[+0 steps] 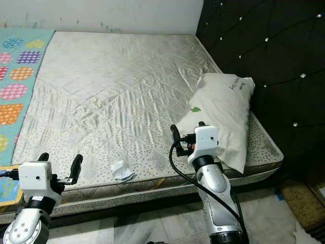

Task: Clean up the room

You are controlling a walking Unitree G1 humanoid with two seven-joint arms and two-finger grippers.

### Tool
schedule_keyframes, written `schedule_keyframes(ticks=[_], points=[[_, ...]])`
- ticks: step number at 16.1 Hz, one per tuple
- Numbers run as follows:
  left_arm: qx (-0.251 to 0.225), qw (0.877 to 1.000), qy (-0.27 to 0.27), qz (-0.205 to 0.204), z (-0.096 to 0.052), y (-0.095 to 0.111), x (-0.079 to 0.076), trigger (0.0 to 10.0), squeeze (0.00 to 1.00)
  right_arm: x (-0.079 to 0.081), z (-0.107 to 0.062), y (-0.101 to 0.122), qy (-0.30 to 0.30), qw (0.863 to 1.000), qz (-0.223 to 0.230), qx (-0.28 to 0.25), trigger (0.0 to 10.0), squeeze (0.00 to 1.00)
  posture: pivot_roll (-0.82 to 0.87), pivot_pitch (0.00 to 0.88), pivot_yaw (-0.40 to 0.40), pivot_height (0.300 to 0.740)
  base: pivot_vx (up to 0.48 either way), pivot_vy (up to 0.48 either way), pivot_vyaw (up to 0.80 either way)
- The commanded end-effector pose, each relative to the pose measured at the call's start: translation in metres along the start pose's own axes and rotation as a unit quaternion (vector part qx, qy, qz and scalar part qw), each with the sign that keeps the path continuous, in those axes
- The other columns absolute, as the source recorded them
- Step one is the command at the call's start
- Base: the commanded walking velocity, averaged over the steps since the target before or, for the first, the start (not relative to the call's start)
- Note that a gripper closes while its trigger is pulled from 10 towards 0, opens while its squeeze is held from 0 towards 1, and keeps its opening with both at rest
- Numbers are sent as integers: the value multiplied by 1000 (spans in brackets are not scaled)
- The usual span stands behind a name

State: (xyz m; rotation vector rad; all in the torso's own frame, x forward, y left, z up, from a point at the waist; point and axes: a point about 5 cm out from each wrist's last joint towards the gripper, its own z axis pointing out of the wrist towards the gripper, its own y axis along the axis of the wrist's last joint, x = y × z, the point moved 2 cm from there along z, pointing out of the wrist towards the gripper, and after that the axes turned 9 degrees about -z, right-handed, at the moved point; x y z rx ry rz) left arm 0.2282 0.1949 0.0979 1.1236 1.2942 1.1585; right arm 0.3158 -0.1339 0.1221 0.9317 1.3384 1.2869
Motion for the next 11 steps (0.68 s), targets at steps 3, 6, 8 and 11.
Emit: schedule_keyframes(ticks=[3, 6, 8, 11], points=[[0, 1000, -4, 1, 0, 1, 0, 10000, 0, -3, 0, 0, -5, 1000, -2, 1, 10000, 0, 27, 112, -104, 740, 85, 0, 0], [-1, 1000, -5, 2, 0, 1, -1, 10000, 0, -3, 0, 0, -6, 1000, -2, 1, 10000, 0, 26, 112, -104, 740, 269, 0, 0], [-2, 1000, -5, 2, 0, 1, -1, 10000, 0, -3, 1, 0, -6, 1000, -2, 1, 10000, 0, 25, 113, -104, 740, 281, 0, 0], [-2, 1000, -5, 1, 0, 1, -1, 10000, 0, -3, 1, 0, -7, 1000, -2, 1, 10000, 0, 24, 115, -104, 740, 281, 0, 0]])
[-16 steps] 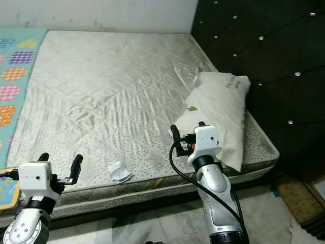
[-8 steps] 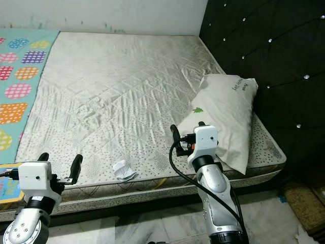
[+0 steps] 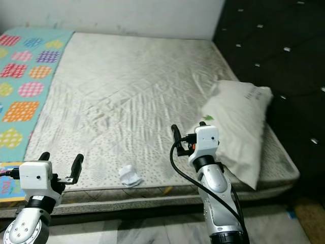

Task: Clean up the room

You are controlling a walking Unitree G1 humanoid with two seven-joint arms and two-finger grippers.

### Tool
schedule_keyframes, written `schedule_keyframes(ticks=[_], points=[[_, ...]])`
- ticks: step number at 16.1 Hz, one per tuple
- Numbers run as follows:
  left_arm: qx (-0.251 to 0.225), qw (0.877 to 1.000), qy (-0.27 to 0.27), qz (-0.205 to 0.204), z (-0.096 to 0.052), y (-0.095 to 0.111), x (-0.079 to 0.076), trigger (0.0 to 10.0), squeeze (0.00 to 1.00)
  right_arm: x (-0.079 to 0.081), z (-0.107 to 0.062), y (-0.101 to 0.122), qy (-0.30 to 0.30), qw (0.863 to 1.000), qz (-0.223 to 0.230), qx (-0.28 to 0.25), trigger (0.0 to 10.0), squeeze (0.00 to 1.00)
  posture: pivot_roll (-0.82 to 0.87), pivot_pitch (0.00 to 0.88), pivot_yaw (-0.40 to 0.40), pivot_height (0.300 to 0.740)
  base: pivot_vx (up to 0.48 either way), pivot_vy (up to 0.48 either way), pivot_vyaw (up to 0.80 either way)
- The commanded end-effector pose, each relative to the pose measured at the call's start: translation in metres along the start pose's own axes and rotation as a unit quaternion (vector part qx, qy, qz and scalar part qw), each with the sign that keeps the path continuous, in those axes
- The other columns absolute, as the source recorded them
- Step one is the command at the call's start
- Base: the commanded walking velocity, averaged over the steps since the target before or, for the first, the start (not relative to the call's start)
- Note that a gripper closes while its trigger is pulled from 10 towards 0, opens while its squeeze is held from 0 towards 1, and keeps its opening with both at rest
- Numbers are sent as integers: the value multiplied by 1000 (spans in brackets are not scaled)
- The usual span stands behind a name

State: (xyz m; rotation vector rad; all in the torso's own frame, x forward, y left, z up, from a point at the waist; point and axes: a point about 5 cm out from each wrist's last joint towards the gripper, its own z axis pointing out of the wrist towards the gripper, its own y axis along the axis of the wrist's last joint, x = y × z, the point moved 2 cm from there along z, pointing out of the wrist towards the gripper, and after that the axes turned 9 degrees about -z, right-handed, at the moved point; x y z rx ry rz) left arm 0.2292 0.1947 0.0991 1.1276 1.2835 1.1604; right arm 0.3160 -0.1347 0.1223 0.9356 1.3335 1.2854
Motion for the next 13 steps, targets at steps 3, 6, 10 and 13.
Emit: schedule_keyframes(ticks=[3, 6, 10, 13], points=[[1, 1000, -1, -1, 0, 0, 0, 10000, 0, -3, 0, 0, -5, 1000, -3, 1, 10000, 0, 21, 117, -103, 740, 265, 0, 0], [1, 1000, -1, 0, 0, 0, 0, 10000, 0, -4, 0, -1, -6, 1000, -4, 3, 10000, 0, 20, 116, -103, 740, 257, 0, 0], [2, 1000, -1, -1, 0, 0, 0, 10000, 0, -4, 0, -1, -6, 1000, -5, 3, 10000, 0, 21, 115, -102, 740, 195, 0, 0], [0, 1000, 7, 3, 0, 0, 1, 10000, 0, -5, 0, -1, -7, 1000, -11, 4, 10000, 0, 21, 115, -102, 740, 0, 0, 0]])
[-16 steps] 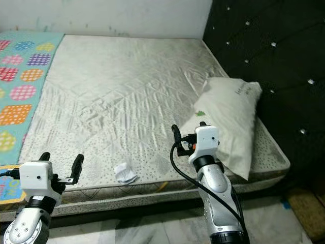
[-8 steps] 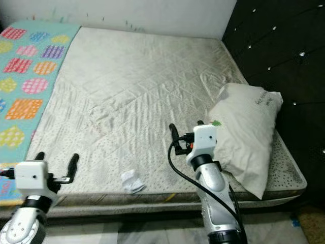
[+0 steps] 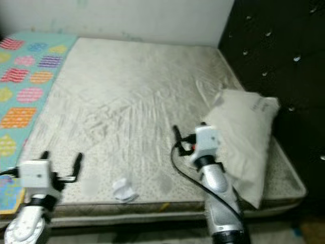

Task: Clean up the room

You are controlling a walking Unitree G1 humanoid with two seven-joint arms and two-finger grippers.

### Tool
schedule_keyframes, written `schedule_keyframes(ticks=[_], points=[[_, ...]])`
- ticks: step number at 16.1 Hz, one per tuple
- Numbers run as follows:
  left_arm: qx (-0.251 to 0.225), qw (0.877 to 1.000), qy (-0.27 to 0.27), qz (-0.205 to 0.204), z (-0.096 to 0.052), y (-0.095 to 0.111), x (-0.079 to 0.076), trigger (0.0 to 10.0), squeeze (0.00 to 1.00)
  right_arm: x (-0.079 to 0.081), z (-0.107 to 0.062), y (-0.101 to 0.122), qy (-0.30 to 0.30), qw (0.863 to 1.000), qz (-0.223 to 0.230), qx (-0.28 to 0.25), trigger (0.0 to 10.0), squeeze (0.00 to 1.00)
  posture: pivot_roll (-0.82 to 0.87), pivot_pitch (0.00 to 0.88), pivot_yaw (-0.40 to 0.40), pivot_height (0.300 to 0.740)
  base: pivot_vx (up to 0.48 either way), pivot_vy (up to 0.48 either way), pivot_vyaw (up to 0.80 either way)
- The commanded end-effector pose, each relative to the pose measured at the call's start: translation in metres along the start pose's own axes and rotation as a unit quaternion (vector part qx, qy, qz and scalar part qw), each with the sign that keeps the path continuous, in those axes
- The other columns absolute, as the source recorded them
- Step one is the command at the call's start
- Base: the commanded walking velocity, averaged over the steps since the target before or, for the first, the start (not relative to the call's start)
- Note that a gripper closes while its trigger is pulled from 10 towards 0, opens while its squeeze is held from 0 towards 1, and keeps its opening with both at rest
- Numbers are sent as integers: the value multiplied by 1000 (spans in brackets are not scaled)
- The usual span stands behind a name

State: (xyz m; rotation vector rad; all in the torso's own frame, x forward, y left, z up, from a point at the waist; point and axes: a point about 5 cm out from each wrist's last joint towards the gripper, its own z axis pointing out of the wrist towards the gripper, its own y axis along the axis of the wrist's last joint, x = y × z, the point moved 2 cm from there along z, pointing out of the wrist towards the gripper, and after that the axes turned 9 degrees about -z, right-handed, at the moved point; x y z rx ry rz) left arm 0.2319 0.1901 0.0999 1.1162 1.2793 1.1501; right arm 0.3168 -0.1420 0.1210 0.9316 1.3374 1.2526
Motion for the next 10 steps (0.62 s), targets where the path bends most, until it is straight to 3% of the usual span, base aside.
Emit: schedule_keyframes(ticks=[1, 7, 10], points=[[4, 1000, 23, 3, -3, -1, 10, 10000, 0, 3, 1, -1, 5, 1000, -2, 6, 10000, 0, 23, 112, -105, 740, 0, 0, 0], [2, 999, 43, -10, -2, 3, 16, 10000, 0, 0, 2, -7, 4, 1000, -14, 28, 10000, 0, 27, 123, -115, 740, 0, 0, 0], [3, 997, 76, -16, -14, 4, 31, 10000, 0, -8, -7, -14, 3, 998, -26, 50, 10000, 0, 19, 129, -123, 740, 0, 0, 0]])
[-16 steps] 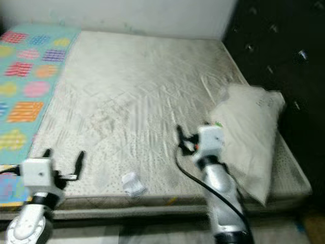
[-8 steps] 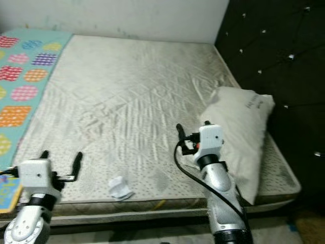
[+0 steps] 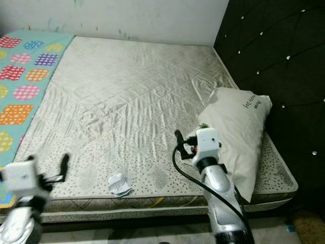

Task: Clean up the room

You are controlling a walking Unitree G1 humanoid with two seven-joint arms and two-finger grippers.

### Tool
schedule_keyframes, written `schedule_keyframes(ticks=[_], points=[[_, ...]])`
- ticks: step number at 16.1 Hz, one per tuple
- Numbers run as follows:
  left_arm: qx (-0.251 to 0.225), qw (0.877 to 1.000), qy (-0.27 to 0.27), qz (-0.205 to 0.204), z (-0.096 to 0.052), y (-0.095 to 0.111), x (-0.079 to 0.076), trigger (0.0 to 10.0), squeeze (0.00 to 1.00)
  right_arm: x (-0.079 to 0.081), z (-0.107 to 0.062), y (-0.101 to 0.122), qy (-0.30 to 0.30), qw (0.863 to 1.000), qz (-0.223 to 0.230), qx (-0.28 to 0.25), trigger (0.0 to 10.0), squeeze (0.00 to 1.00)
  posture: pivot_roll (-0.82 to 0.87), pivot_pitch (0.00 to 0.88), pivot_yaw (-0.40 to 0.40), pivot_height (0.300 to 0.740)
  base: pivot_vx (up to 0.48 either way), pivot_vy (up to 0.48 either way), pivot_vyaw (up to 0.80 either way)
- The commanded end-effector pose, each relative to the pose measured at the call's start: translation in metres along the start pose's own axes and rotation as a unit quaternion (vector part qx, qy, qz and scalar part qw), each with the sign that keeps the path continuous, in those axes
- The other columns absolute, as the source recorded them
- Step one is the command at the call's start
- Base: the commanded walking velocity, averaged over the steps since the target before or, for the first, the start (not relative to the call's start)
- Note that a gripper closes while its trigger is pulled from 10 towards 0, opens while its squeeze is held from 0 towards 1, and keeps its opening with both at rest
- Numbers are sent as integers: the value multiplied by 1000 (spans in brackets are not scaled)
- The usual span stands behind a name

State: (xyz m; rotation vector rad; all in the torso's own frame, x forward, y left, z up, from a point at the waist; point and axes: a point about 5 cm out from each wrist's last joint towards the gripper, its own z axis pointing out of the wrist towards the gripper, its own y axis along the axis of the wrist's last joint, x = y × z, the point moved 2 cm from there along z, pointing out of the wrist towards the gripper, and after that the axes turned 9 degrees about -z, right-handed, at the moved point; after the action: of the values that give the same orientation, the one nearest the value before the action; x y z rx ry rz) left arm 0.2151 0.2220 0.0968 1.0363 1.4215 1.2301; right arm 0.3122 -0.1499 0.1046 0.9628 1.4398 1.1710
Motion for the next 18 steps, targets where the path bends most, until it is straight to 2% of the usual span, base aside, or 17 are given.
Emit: schedule_keyframes(ticks=[1, 3, 6, 9, 11, 18], points=[[0, 1000, 1, 2, -6, 1, 2, 10000, 0, -6, -5, -2, -2, 1000, -7, 9, 10000, 0, 26, 137, -128, 740, 0, 0, 0], [11, 1000, -5, 15, -10, -3, 2, 10000, 0, -7, -8, -7, 6, 1000, 4, 19, 10000, 0, 28, 135, -128, 740, 0, 0, 0], [14, 1000, -18, -11, -2, -1, -4, 10000, 0, -7, -3, -2, -2, 1000, 18, 15, 10000, 0, 22, 134, -125, 740, 0, 0, 0], [15, 999, -26, -12, -1, -1, -8, 10000, 0, -4, -4, 0, 8, 1000, 16, 10, 10000, 0, 19, 144, -125, 740, 0, 371, 0], [16, 999, -25, -13, -1, -1, -8, 10000, 0, -5, -4, 0, 4, 1000, -13, 11, 10000, 0, 18, 147, -124, 740, 0, 471, 0], [19, 999, -22, -13, -2, -1, -7, 10000, 0, -3, -3, -3, 0, 1000, -5, 26, 10000, 0, 22, 154, -125, 740, 0, 454, 0]])
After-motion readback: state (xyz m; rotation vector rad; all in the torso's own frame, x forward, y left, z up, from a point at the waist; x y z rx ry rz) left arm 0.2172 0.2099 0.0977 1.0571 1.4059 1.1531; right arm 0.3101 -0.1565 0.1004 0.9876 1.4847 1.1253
